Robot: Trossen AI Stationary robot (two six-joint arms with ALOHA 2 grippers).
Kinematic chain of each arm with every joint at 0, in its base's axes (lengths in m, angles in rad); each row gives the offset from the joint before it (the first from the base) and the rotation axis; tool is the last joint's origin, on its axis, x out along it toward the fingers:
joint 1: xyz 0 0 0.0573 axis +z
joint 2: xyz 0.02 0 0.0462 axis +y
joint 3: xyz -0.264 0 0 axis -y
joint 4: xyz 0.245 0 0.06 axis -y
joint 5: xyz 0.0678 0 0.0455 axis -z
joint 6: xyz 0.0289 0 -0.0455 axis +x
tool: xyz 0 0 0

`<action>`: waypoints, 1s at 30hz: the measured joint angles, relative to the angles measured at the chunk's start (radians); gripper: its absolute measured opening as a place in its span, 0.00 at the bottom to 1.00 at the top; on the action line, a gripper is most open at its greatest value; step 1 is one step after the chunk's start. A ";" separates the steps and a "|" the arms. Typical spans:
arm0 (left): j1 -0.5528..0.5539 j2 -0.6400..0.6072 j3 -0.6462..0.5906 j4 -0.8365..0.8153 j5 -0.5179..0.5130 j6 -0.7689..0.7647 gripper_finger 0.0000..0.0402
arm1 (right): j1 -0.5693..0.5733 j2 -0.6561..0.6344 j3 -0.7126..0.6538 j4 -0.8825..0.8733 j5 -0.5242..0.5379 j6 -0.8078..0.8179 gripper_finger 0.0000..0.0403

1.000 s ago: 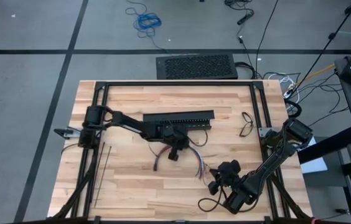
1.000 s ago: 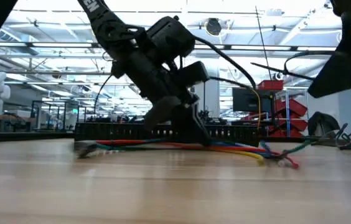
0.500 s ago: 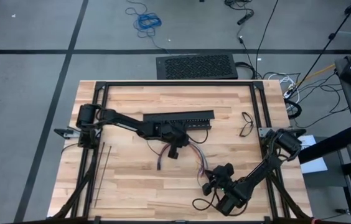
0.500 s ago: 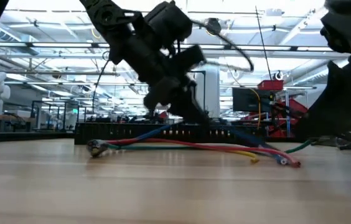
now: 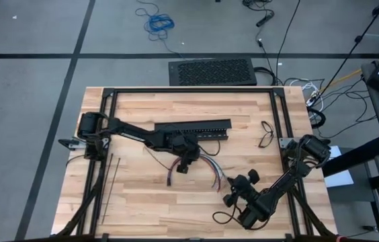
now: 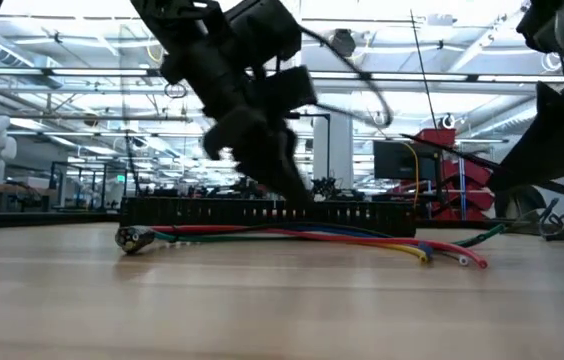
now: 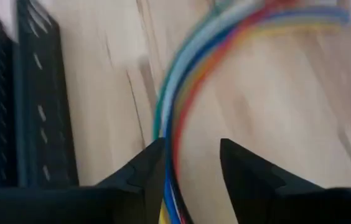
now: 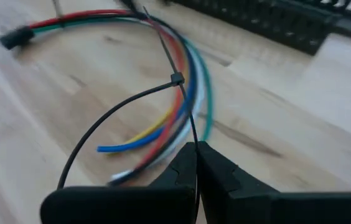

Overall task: Ziptie cables
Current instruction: Wrap the cable wire using a zip tie

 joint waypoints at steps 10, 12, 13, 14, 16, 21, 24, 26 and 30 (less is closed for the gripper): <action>0.000 -0.001 0.000 -0.244 -0.221 -0.143 0.40 | 0.020 0.000 0.000 -0.046 0.004 0.046 0.00; 0.003 -0.001 0.000 -0.244 -0.220 -0.143 0.40 | 0.020 0.000 0.000 -0.043 0.005 0.045 0.00; 0.003 0.000 0.000 -0.244 -0.213 -0.144 0.40 | 0.020 0.000 0.000 -0.042 0.004 0.045 0.00; 0.003 0.010 0.000 -0.240 -0.193 -0.152 0.40 | 0.020 0.000 0.000 -0.042 0.003 0.044 0.00; 0.004 0.028 -0.003 -0.231 -0.152 -0.174 0.40 | 0.020 0.000 0.000 -0.028 -0.007 0.039 0.00; 0.008 0.102 -0.002 -0.235 -0.098 -0.196 0.40 | 0.020 0.000 0.000 -0.021 -0.021 0.034 0.00; 0.010 0.129 0.000 -0.220 -0.103 -0.201 0.38 | 0.020 0.000 0.000 -0.018 -0.022 0.034 0.00; 0.009 0.135 0.001 -0.210 -0.097 -0.205 0.32 | 0.020 0.000 0.000 -0.015 -0.022 0.034 0.00; -0.006 0.128 0.000 -0.206 -0.099 -0.185 0.07 | 0.020 0.000 0.000 -0.012 -0.022 0.034 0.00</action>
